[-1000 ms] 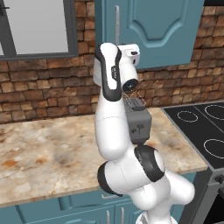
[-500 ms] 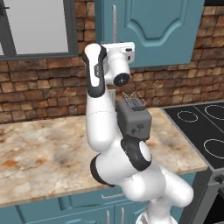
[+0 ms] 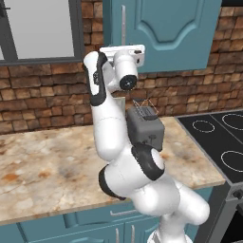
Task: Pick up the dish brush and bar soap from the sink, and place them back in the cabinet, and close the cabinet door.
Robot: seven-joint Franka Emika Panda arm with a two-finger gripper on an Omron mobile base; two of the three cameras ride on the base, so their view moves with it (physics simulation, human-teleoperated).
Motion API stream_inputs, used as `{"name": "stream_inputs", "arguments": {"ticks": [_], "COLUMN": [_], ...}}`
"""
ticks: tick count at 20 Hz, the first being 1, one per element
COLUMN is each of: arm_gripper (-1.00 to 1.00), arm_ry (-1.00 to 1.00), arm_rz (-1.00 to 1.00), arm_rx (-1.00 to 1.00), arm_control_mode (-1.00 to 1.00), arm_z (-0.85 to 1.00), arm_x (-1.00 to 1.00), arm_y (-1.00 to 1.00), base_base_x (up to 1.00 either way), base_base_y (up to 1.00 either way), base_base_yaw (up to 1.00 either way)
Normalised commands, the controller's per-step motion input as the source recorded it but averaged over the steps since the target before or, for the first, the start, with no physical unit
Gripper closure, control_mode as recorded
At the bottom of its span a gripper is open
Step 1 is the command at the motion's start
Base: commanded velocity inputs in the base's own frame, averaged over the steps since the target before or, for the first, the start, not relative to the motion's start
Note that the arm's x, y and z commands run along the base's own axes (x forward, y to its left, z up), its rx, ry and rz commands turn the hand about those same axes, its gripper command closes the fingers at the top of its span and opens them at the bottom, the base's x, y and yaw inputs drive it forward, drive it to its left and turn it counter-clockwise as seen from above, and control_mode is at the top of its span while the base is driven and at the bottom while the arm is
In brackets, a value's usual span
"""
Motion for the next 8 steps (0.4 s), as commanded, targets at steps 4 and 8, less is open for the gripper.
{"name": "stream_inputs", "arguments": {"ticks": [4, 8], "arm_gripper": [-1.0, -1.0], "arm_ry": [0.09, 0.08], "arm_rz": [0.0, 0.0], "arm_rx": [0.0, 0.0], "arm_control_mode": [-1.0, -1.0], "arm_z": [0.0, 0.0], "arm_x": [0.23, 0.22], "arm_y": [0.0, 0.0], "base_base_x": [0.0, 0.0], "base_base_y": [0.0, 0.0], "base_base_yaw": [0.0, 0.0]}}
